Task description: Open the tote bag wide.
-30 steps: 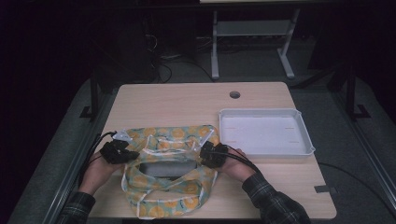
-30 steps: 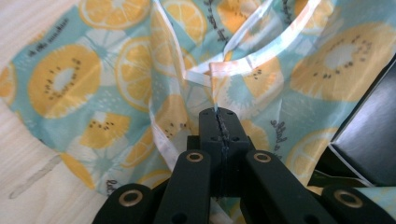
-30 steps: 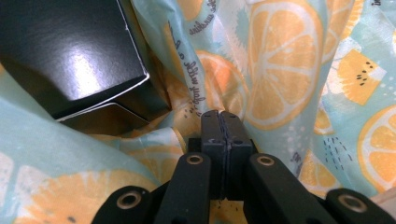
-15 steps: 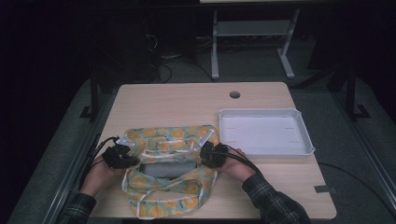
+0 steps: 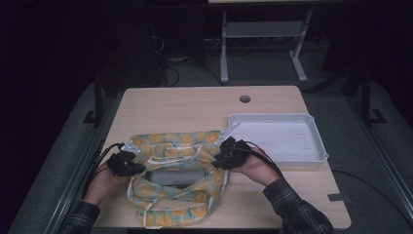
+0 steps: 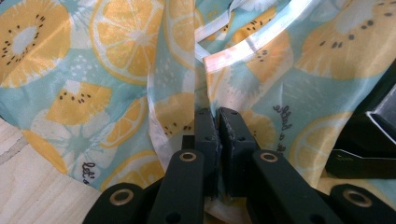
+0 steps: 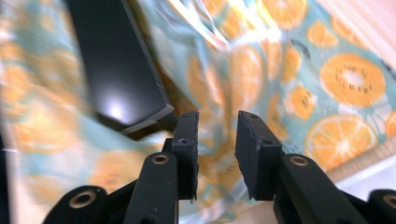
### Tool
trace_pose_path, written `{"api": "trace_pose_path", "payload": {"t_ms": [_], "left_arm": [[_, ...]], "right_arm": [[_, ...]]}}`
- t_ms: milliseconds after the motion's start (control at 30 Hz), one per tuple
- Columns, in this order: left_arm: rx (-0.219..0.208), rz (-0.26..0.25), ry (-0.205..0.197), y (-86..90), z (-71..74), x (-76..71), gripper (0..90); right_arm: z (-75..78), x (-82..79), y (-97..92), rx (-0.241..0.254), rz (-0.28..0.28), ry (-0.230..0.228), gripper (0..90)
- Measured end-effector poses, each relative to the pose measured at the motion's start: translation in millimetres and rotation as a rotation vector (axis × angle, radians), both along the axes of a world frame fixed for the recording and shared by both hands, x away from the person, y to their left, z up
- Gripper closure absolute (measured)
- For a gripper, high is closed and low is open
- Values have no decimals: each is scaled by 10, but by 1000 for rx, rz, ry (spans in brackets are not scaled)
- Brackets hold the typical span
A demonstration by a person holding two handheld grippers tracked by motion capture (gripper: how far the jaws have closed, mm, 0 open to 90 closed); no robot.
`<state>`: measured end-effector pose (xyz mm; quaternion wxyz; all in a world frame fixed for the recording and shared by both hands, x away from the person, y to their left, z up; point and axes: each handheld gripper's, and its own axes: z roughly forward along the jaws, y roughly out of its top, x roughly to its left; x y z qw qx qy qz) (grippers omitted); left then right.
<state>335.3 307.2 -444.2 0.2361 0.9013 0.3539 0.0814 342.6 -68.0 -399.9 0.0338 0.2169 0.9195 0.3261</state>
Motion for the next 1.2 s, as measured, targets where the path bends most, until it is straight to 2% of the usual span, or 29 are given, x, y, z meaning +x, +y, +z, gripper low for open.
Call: {"api": "trace_pose_path", "payload": {"t_ms": [67, 100, 200, 333, 500, 600, 733, 933, 1200], "left_arm": [[1, -3, 3, 4, 0, 4, 857], [-3, -1, 2, 3, -1, 2, 857], [3, -8, 3, 10, 2, 7, 856], [6, -10, 4, 10, 3, 7, 857], [3, -10, 5, 11, 2, 7, 857], [3, -10, 5, 11, 2, 7, 857], [6, -11, 4, 9, 3, 5, 857], [6, -9, 3, 7, 3, 2, 857], [7, -10, 3, 9, 3, 2, 857]], "right_arm": [[84, -62, -23, 51, 15, 20, 656], [121, -104, -30, 68, 56, 12, 640], [143, -221, 26, 78, 121, 14, 611], [120, -310, 123, 52, 172, 9, 602], [59, -358, 225, 33, 209, 28, 617], [7, -380, 269, -18, 229, 33, 754], [-27, -384, 270, -40, 256, 38, 884], [-34, -471, 223, -44, 273, 39, 894], [-187, -624, 157, -91, 286, 45, 895]]}}
